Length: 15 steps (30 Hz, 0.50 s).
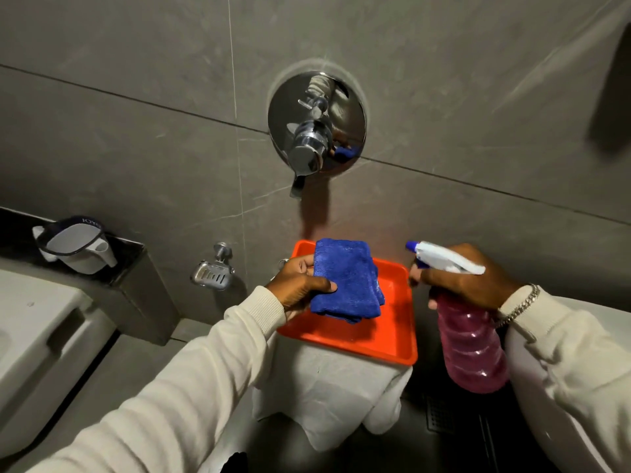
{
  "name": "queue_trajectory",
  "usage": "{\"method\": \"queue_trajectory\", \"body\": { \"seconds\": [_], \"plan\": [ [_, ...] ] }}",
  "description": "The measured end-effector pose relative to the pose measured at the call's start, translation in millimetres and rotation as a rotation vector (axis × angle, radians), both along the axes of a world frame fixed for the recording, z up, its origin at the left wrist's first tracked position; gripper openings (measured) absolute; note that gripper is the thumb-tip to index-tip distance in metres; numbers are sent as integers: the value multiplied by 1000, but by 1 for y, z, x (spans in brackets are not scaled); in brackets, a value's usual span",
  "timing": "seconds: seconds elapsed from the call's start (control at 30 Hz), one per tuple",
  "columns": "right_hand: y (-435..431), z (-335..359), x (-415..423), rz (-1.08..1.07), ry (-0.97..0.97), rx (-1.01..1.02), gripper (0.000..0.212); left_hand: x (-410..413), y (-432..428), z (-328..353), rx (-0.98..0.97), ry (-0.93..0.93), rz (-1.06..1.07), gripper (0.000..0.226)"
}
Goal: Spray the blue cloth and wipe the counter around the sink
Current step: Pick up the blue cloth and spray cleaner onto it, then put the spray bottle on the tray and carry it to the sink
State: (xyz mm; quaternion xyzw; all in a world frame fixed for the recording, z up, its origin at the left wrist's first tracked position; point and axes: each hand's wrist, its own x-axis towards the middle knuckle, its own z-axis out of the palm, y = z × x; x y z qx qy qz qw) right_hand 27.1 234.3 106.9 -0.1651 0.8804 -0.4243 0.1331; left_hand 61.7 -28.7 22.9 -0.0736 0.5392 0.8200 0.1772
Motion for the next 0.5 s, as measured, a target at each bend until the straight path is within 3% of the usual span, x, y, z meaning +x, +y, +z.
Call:
{"method": "queue_trajectory", "body": {
  "seconds": [0.1,0.27,0.37,0.5],
  "plan": [
    [1,2,-11,-127,130,-178,16,0,-4,-5,-59,6,38,49],
    [-15,-25,-47,-373,272,-385,5,3,-4,-23,-99,-52,55,35],
    [-33,-56,-70,-412,451,-257,9,5,-6,-31,-113,-68,78,37],
    [-45,-90,-88,-434,620,-124,21,11,-11,-37,-110,-87,83,57]
  ]
}}
